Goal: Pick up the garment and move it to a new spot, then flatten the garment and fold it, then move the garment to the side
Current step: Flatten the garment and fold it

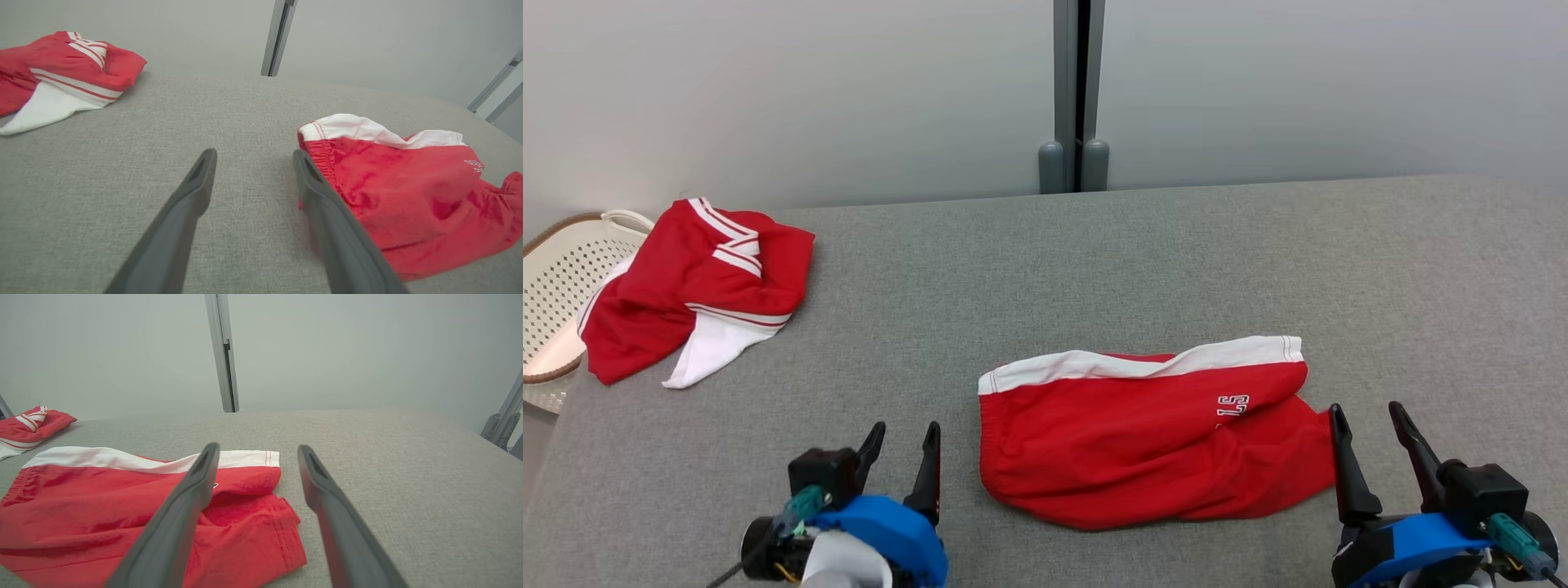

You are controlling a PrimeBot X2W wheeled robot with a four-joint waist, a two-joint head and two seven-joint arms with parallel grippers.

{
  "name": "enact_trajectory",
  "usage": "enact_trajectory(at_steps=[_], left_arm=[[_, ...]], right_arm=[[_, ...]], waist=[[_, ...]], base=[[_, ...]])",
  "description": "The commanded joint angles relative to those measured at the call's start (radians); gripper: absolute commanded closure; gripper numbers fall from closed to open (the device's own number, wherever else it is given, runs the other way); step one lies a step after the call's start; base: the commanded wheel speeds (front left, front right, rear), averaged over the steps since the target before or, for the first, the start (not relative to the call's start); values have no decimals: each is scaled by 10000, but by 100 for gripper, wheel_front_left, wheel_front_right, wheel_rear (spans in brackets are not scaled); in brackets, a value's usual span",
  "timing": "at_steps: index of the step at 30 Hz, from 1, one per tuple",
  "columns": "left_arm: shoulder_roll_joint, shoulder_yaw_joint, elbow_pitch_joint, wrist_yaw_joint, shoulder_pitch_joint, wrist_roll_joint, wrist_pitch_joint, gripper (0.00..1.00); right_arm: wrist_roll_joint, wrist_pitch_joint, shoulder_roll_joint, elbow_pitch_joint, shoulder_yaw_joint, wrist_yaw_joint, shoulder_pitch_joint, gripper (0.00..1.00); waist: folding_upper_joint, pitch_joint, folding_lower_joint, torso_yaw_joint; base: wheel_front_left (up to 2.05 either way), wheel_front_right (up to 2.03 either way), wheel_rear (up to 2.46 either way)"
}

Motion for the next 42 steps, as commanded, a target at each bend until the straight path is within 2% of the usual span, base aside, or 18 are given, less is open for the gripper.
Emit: enact_trajectory(at_steps=[1, 9, 16, 29, 37, 39, 40, 41, 42], left_arm=[[18, -87, 89, -64, -415, -71, 426, 0], [-57, -278, 402, -251, -1794, -821, 3137, 0], [-135, -573, 594, -291, -2338, -1399, 4399, 0], [-179, -827, 1039, -197, -2950, -2159, 4945, 0], [-186, -1015, 997, -78, -3251, -2734, 4879, 2], [-189, -1121, 959, -38, -3283, -2891, 4903, 8], [-189, -1164, 954, -2, -3307, -2958, 4921, 15], [-187, -1203, 944, 19, -3342, -3005, 4931, 26], [-185, -1252, 936, 36, -3385, -3051, 4928, 44]], right_arm=[[-66, -35, -42, -12, -34, 5, -70, 0], [-59, -35, -42, -1, -42, 5, -206, 0], [-29, -35, -41, -9, -43, 5, -344, 0], [11, -35, -42, -6, -37, 5, -558, 0], [-36, -35, -42, -58, -92, 5, -626, 0], [-59, -35, -42, -65, -96, 5, -646, 0], [-70, -35, -42, -69, -99, 5, -668, 0], [-80, -35, -42, -70, -99, 5, -684, 0], [-79, -35, -42, -73, -96, 5, -685, 0]], waist=[[0, 42, 0, -3], [0, 293, 0, -133], [0, 551, 0, -325], [0, 903, 0, -579], [0, 1009, 0, -615], [0, 1033, 0, -608], [0, 1047, 0, -604], [0, 1062, 0, -600], [0, 1075, 0, -599]], base=[[0, 0, 0], [0, 0, 0], [0, 0, 0], [0, 0, 0], [0, 0, 0], [0, 0, 0], [0, 0, 0], [0, 0, 0], [0, 0, 0]])
